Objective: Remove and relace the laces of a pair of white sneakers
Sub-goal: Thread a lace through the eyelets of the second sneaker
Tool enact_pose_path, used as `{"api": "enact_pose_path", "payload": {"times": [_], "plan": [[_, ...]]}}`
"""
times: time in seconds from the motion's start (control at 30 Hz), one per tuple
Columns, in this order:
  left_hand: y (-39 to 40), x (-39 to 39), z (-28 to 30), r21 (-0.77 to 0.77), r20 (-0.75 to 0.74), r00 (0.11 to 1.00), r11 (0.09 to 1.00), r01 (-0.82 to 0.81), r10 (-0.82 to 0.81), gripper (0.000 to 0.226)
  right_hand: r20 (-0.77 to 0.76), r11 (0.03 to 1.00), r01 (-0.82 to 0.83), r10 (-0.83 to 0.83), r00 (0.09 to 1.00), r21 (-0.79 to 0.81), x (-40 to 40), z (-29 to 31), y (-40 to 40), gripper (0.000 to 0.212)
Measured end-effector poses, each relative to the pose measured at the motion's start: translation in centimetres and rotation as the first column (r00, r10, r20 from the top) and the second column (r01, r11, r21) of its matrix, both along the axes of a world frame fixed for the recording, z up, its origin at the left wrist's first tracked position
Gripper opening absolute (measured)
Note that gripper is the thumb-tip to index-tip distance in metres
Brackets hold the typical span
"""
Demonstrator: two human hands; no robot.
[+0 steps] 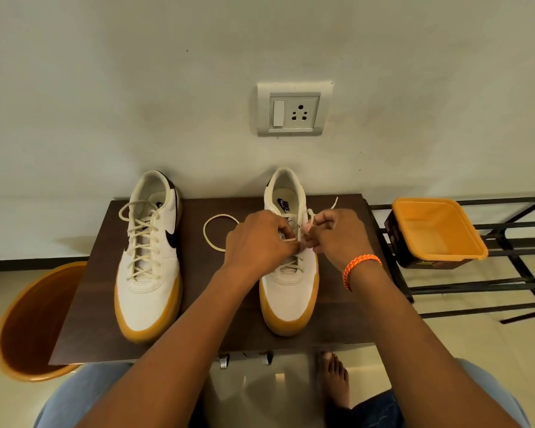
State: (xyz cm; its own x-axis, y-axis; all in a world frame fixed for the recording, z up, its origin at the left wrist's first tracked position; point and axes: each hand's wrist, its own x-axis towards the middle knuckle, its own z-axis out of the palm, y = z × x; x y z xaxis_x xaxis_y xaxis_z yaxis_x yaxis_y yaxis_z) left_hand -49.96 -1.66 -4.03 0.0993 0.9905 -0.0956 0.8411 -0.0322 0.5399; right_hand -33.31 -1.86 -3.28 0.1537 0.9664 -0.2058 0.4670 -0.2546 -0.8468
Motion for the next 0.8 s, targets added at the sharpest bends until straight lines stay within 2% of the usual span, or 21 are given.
{"api": "enact_pose_path", "payload": {"times": [0.1,0.23,0.3,0.37,0.43,0.5,0.6,0.8], "plan": [[0.1,-0.3,0.1,0.008,-0.037,0.999,1.0,-0.014,0.014,0.034,-0.006,0.984,0.142,-0.143,0.99,0.106,0.6,0.5,0.4,0.014],[0.1,-0.4,0.0,0.017,-0.052,0.999,1.0,-0.002,0.003,0.037,-0.137,0.911,0.326,-0.3,0.944,0.252,1.8,1.7,0.7,0.012],[0.2,-0.4,0.0,0.025,-0.058,0.998,1.0,-0.002,0.003,0.037,-0.149,0.949,0.284,-0.263,0.953,0.139,1.8,1.6,0.6,0.01],[0.2,-0.4,-0.1,0.031,-0.067,0.998,1.0,-0.003,0.005,0.038,-0.115,0.989,0.141,-0.146,0.983,-0.05,1.2,1.1,0.3,0.013],[0.2,-0.4,-0.2,0.053,-0.083,0.997,0.999,0.001,0.003,0.038,-0.112,0.99,0.007,-0.023,0.993,-0.144,0.5,0.6,-0.1,0.009],[0.1,-0.4,-0.2,0.075,-0.095,0.996,0.997,0.008,-0.001,0.039,-0.063,0.995,-0.028,0.022,0.998,-0.1,0.0,0.3,-0.2,0.01],[0.1,-0.6,0.0,0.103,-0.133,0.991,0.995,0.015,-0.001,0.043,0.031,1.0,0.007,-0.007,0.999,-0.013,0.0,0.2,-0.1,0.012],[0.2,-0.6,0.7,0.115,-0.218,0.976,0.993,0.032,-0.007,0.053,-0.025,0.989,0.143,-0.142,0.99,0.037,0.8,-0.1,0.3,0.017]]}}
